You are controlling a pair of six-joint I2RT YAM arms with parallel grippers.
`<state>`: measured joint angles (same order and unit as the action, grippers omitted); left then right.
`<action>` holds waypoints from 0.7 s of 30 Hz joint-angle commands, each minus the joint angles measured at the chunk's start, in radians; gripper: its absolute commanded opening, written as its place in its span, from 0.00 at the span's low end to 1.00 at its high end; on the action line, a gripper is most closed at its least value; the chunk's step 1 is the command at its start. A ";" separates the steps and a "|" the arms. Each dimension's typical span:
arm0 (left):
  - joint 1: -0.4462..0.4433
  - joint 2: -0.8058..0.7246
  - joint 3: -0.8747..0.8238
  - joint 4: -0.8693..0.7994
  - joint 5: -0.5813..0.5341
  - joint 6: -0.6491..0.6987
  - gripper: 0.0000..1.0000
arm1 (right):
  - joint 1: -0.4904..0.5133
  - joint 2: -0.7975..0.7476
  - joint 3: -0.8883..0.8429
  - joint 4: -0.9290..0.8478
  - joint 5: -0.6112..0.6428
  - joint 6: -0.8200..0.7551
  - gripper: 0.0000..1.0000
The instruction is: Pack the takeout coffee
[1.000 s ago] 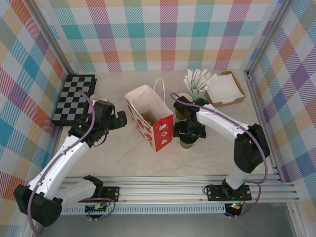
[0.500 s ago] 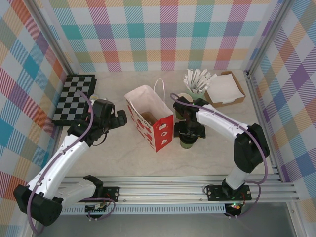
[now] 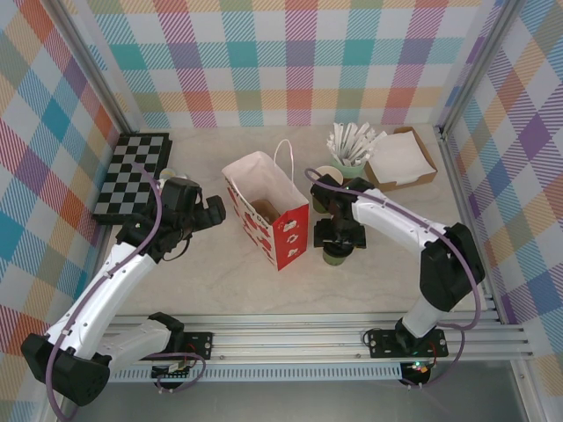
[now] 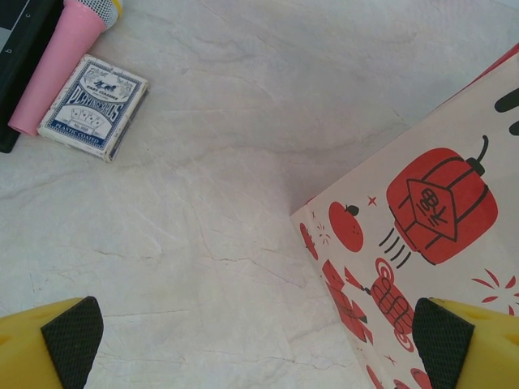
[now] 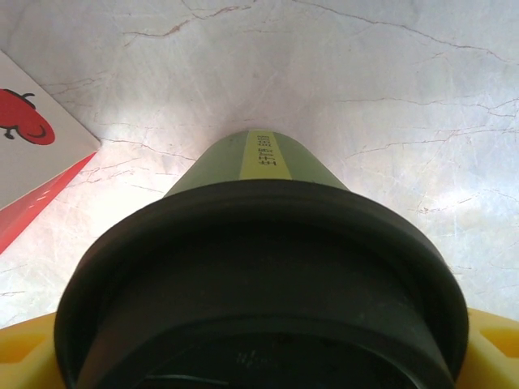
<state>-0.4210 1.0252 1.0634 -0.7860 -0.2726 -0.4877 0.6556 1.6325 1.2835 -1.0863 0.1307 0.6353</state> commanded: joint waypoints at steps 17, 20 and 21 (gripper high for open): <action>0.097 -0.016 0.066 0.052 0.095 -0.143 1.00 | 0.006 -0.160 0.138 -0.187 0.080 -0.185 0.71; 0.136 0.040 0.135 0.026 0.021 -0.088 1.00 | 0.006 -0.173 0.200 -0.229 0.100 -0.205 0.71; 0.163 0.054 0.149 0.040 0.035 -0.068 1.00 | 0.006 -0.178 0.213 -0.238 0.109 -0.212 0.71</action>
<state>-0.3119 1.0618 1.1488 -0.7685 -0.2600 -0.6048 0.6556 1.4872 1.4422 -1.2522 0.2020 0.4667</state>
